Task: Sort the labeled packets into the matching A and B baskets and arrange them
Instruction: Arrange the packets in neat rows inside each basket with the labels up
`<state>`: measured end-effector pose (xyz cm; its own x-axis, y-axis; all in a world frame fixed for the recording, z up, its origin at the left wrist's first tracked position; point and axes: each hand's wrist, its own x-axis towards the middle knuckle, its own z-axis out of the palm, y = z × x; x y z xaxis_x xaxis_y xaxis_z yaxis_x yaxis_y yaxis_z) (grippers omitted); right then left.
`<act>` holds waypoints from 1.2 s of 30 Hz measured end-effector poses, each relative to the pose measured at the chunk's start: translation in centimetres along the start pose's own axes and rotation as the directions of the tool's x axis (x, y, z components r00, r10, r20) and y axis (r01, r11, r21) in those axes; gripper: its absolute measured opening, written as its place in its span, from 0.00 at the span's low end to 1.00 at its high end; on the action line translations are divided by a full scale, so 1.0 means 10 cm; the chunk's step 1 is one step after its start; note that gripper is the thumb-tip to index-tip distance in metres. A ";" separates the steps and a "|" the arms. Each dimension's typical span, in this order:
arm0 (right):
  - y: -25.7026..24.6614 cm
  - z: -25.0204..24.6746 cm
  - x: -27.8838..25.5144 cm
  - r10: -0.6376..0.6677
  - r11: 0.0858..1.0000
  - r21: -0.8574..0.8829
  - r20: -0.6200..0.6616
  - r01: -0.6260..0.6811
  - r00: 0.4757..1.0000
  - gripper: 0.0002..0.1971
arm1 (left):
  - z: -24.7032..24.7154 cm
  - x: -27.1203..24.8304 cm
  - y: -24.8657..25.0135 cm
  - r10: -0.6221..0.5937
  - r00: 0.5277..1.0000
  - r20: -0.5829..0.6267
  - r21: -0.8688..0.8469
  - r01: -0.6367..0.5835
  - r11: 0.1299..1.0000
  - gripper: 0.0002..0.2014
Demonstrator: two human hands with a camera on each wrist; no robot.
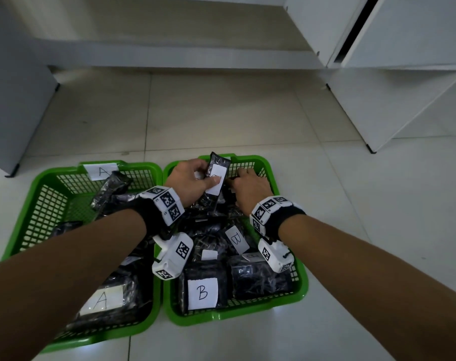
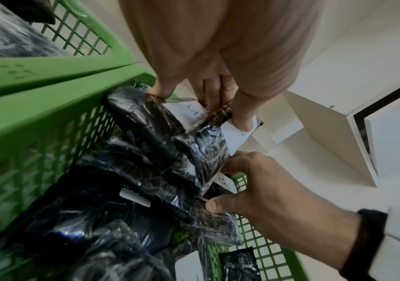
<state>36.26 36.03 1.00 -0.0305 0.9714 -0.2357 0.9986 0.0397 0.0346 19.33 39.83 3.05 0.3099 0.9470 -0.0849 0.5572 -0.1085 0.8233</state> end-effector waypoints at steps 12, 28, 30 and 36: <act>0.26 -0.28 -0.11 0.153 0.897 0.431 -0.098 -0.096 0.983 0.22 | -0.25 0.06 0.13 -0.163 0.986 0.030 -0.357 0.163 0.920 0.11; 0.35 -0.72 -0.44 0.127 0.741 0.667 -0.253 0.078 0.959 0.22 | 0.00 -0.01 0.59 0.076 0.997 0.010 -0.102 -0.075 0.992 0.15; 0.41 -0.69 -0.46 0.086 0.831 0.556 -0.160 0.018 0.983 0.16 | -0.03 0.00 0.42 0.177 0.984 0.000 0.430 -0.160 0.889 0.19; 0.36 -0.47 -0.42 -0.072 0.975 0.222 0.191 0.028 0.979 0.16 | -0.11 0.06 -0.01 -0.143 0.956 0.255 0.656 -0.062 0.752 0.38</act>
<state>39.79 33.24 6.68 -0.0931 0.9032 -0.4189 0.9821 0.0141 -0.1881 18.63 40.78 3.56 0.4130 0.8443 -0.3415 0.9051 -0.3390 0.2565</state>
